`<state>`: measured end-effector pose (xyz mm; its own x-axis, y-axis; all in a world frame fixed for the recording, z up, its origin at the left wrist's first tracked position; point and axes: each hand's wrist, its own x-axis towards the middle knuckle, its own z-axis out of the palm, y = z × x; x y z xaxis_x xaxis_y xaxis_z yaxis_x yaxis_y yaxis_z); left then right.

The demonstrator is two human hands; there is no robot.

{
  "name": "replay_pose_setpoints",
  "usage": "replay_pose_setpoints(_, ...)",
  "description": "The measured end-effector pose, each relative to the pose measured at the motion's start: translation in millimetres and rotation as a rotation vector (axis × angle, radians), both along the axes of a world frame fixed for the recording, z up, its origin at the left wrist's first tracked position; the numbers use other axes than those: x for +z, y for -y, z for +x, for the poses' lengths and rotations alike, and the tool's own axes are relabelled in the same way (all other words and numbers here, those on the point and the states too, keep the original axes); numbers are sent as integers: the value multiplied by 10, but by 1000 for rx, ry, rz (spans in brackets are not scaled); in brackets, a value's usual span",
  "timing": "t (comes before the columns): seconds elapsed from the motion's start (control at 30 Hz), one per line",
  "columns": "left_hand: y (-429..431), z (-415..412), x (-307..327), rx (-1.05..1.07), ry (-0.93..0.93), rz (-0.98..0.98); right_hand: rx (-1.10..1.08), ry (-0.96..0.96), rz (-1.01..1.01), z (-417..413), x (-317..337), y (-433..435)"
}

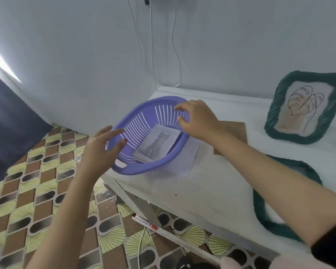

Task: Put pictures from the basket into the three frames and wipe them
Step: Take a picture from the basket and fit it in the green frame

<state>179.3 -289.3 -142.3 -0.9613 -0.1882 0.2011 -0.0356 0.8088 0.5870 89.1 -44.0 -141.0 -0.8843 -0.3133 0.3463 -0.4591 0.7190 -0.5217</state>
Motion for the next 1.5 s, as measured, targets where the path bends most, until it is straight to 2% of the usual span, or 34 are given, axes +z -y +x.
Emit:
replay_pose_setpoints(0.1, 77, -52, -44, -35, 16, 41, 67, 243, 311, -220, 37, 228)
replay_pose_setpoints(0.23, 121, -82, -130, -37, -9, 102, 56, 362, 682, -384, -11, 481)
replay_pose_setpoints(0.33, 129, -80, -173, -40, -40, 116, 41, 427, 789, -431, -69, 607)
replay_pose_setpoints(0.4, 142, -82, -205, -47, -45, 143, 40, 456, 783, -428, -106, 647)
replay_pose_setpoints(0.47, 154, -83, -229, -46, -37, 172, 39, 429, 706, -421, -124, 654)
replay_pose_setpoints(0.63, 151, -83, -255, -35, -56, 214, 46, 246, 362, -415, -122, 609)
replay_pose_setpoints(1.0, 51, -164, -41, -62, -13, 106, -105, 43, -132, -295, -19, 286)
replay_pose_setpoints(1.13, -121, -244, 62, -141, -68, 107, -140, 180, -447, -158, 81, 119)
replay_pose_setpoints(1.33, -683, -224, 213, -317, -139, 232, -212, 407, -952, 184, 240, -143)
replay_pose_setpoints(1.4, -918, -163, 236, -407, -142, 163, -237, 469, -1072, 298, 286, -218)
replay_pose_setpoints(1.5, -1210, -115, 211, -458, -162, -105, -225, 558, -1224, 449, 352, -326)
